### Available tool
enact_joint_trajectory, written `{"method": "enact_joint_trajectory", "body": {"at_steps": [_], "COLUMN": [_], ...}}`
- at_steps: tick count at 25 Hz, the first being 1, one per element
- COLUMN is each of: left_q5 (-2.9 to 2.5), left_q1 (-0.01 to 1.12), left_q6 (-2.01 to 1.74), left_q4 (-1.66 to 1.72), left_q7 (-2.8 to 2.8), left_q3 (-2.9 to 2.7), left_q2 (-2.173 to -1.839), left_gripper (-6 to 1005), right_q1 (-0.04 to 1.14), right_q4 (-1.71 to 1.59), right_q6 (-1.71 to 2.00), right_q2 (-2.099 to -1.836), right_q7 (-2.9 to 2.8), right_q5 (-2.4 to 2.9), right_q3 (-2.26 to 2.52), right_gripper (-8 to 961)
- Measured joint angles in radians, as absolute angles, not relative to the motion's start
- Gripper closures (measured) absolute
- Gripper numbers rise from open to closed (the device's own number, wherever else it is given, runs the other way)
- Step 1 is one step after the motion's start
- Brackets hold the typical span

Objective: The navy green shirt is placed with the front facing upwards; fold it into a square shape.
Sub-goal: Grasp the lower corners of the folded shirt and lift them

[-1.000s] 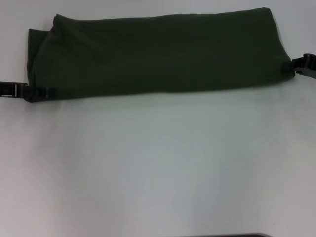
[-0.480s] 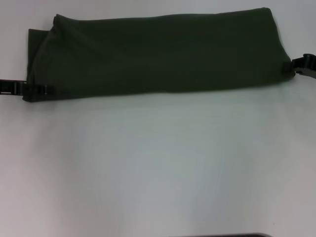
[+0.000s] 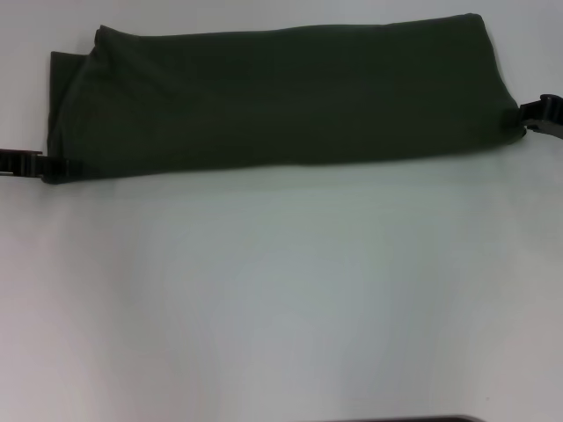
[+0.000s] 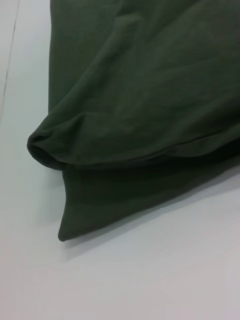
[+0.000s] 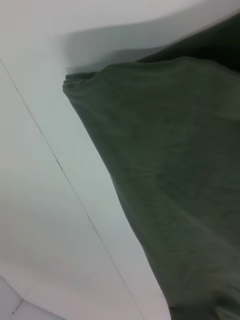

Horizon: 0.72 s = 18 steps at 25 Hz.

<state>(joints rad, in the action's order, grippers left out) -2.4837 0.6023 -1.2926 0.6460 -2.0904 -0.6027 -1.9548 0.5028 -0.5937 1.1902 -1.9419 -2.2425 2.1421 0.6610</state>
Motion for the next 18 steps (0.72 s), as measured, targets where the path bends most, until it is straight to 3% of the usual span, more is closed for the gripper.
{"method": "enact_joint_trajectory", "body": {"at_steps": [7,10,16,18], "left_q5": [-2.485,-2.485,-2.485,-2.485], "left_q1": [0.603,0.603,0.603,0.603], "left_q6": [-1.297,-1.296,-1.295,-1.297], "left_q4": [0.647,0.646,0.645,0.645], "left_q7": [-2.091,-2.091,-2.092,-2.092], "left_q3": [-0.602,-0.603,-0.602,-0.603], "left_q2": [-1.955,-1.955,-1.953,-1.951], "left_gripper": [571,812,1000,998], "right_q1": [0.503,0.503,0.503,0.503], "right_q4": [-0.594,-0.594,-0.594,-0.594], "right_q6": [1.19,1.19,1.188,1.189], "right_q2": [-1.941,-1.94,-1.94,-1.94], "right_q7": [-2.242,-2.242,-2.242,-2.243], "right_q5": [2.141,2.141,2.142,2.142], "right_q3": [0.661,0.661,0.661,0.661], "right_gripper": [939,939,940,940]}}
